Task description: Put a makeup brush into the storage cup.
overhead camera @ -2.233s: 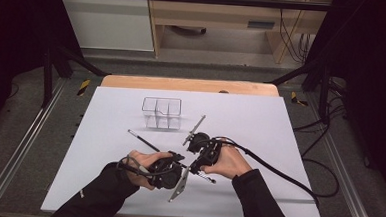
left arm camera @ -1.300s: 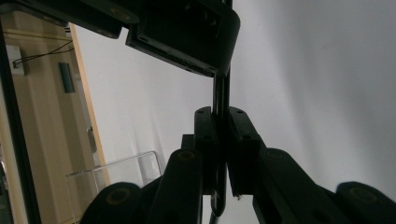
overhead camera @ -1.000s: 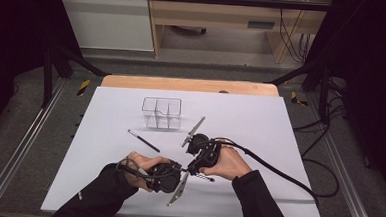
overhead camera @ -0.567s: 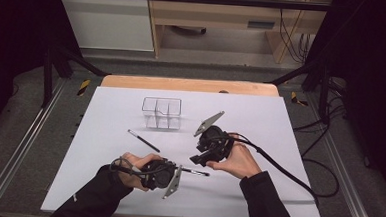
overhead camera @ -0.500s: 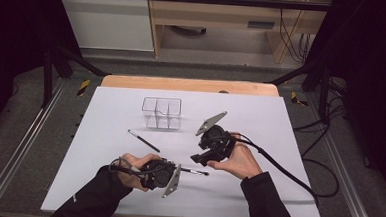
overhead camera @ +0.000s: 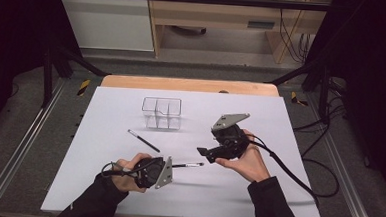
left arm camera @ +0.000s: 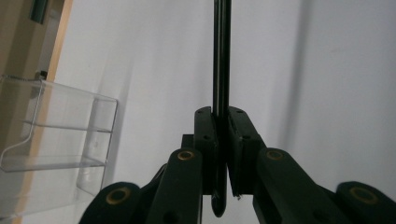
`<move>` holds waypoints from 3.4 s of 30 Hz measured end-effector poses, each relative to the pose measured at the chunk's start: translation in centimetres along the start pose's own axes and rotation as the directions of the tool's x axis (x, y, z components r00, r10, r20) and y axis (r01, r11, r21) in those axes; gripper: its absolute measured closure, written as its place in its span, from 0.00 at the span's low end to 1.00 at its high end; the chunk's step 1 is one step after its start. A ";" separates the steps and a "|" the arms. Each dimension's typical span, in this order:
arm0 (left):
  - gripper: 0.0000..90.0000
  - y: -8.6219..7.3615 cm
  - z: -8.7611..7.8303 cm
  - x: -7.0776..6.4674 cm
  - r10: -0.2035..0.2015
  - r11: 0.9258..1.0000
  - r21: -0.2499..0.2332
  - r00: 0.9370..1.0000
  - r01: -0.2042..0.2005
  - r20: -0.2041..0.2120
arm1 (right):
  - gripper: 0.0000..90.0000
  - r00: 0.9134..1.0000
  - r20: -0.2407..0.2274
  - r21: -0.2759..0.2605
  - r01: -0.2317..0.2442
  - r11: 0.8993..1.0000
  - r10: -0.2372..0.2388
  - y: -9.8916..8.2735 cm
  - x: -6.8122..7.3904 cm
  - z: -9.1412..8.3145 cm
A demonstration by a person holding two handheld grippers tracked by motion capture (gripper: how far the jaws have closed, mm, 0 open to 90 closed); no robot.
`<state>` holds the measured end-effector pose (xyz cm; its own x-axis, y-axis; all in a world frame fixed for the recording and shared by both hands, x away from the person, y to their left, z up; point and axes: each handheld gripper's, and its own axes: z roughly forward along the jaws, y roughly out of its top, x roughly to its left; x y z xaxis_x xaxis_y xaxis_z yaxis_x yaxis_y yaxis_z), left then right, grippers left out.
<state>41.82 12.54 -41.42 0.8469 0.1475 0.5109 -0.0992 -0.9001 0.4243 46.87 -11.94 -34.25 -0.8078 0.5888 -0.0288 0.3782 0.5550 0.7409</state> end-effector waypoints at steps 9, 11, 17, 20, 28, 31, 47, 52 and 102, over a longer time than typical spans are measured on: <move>0.92 -0.8 0.4 0.0 -0.181 0.983 -0.029 0.983 0.180 -0.022 | 0.23 0.998 0.024 -0.075 -0.048 0.996 0.050 -1.1 -0.4 -0.9; 0.92 -1.0 0.5 0.0 -0.217 0.976 -0.036 0.976 0.216 -0.027 | 0.22 0.998 0.029 -0.084 -0.060 0.995 0.063 -1.4 -0.5 -1.0; 0.92 -1.5 0.6 0.2 -0.314 0.947 -0.071 0.949 0.312 -0.018 | 0.21 0.995 0.024 -0.121 -0.098 0.988 0.101 -2.2 -0.8 -1.0; 0.92 -1.7 0.5 0.3 -0.352 0.933 -0.087 0.936 0.350 -0.018 | 0.20 0.992 0.018 -0.143 -0.119 0.983 0.123 -2.6 -0.7 -0.8; 0.92 -2.2 0.5 0.2 -0.463 0.878 -0.147 0.886 0.456 -0.016 | 0.18 0.988 0.003 -0.171 -0.154 0.973 0.157 -3.1 -0.3 0.1; 0.92 -2.3 0.6 0.2 -0.497 0.857 -0.164 0.868 0.488 -0.015 | 0.18 0.986 -0.011 -0.186 -0.165 0.969 0.166 -3.1 0.0 0.3; 0.92 -1.6 1.0 0.3 -0.621 0.765 -0.219 0.784 0.606 -0.002 | 0.19 0.968 -0.042 -0.264 -0.251 0.931 0.249 -3.2 0.8 1.9; 0.92 -1.2 1.3 0.2 -0.646 0.743 -0.228 0.763 0.630 0.001 | 0.18 0.954 -0.052 -0.294 -0.296 0.909 0.294 -3.1 0.8 2.3; 0.92 1.7 1.5 -0.3 -0.716 0.660 -0.297 0.697 0.690 0.025 | 0.84 0.868 -0.221 -0.377 -0.496 0.782 0.444 -2.7 1.3 4.4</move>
<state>42.13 10.35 -41.97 0.6747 0.7374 0.0333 0.3631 -0.3708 0.8548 46.78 -10.15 -39.26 -0.6330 0.6280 0.4526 0.5263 -0.0796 0.8466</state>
